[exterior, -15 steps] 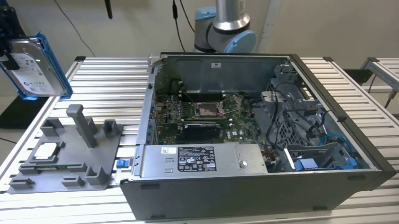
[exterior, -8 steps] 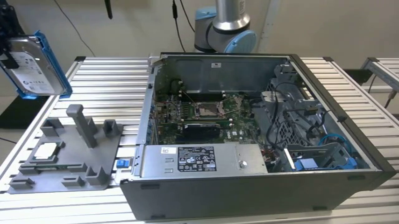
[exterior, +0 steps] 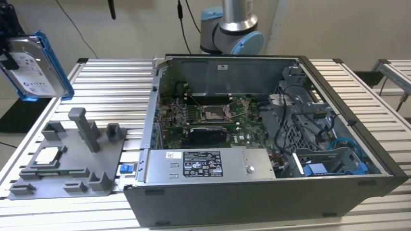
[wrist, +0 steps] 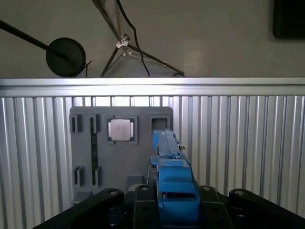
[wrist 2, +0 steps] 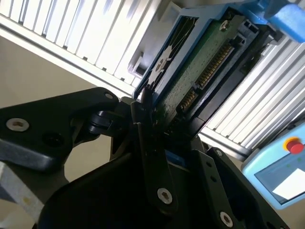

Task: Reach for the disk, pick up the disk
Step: 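Pick up the disk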

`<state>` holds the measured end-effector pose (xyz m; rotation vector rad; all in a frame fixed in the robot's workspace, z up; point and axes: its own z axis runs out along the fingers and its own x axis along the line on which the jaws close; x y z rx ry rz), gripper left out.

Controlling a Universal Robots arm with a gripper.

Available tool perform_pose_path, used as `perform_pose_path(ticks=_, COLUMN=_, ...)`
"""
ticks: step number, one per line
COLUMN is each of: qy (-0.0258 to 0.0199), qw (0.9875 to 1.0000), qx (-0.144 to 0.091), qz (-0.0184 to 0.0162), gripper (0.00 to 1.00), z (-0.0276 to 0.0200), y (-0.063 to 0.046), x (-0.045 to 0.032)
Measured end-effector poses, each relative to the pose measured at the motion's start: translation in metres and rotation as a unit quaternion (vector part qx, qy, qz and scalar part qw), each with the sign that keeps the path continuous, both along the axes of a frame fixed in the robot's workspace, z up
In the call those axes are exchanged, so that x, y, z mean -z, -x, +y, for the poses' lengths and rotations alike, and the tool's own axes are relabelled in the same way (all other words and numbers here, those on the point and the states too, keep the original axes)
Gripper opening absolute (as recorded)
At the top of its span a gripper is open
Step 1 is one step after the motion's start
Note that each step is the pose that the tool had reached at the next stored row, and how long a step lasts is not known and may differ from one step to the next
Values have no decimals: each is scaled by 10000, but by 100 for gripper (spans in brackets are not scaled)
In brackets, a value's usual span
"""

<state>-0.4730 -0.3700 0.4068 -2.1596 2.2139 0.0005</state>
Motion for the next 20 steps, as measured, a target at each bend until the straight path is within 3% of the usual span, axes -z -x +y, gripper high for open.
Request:
perform_pose_path(ticks=4, qy=0, qw=10000, qx=0, qz=0, gripper=0, z=0, y=0, x=-109)
perform_pose_path(ticks=20, qy=0, qw=10000, qx=0, qz=0, gripper=0, z=0, y=0, x=-710)
